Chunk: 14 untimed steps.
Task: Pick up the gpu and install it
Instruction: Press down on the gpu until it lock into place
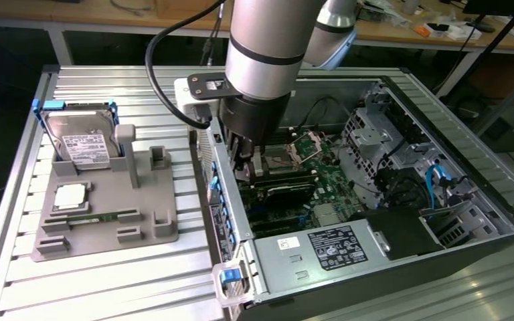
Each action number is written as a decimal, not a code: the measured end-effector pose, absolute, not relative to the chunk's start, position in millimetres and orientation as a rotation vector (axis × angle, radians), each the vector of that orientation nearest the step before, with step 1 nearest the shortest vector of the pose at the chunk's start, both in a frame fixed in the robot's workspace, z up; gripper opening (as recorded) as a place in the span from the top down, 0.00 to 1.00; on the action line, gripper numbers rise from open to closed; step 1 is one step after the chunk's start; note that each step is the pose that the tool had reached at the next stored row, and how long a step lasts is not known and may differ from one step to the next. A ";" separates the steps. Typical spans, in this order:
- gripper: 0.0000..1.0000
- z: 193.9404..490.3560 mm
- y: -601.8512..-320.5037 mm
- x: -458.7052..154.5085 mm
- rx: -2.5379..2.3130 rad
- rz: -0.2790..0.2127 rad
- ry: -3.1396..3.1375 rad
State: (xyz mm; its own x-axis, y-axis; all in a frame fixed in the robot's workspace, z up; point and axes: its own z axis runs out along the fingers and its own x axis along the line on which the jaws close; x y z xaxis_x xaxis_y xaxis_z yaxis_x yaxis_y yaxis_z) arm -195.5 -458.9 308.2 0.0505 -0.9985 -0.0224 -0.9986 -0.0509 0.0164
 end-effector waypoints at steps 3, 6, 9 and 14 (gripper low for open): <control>0.89 308.1 -458.9 -195.5 -2.274 0.043 2.162; 0.89 308.7 -458.8 -195.5 -2.274 0.043 2.161; 0.89 310.3 -458.8 -195.5 -2.273 0.043 2.161; 0.89 316.0 -458.8 -195.5 -2.274 0.043 2.161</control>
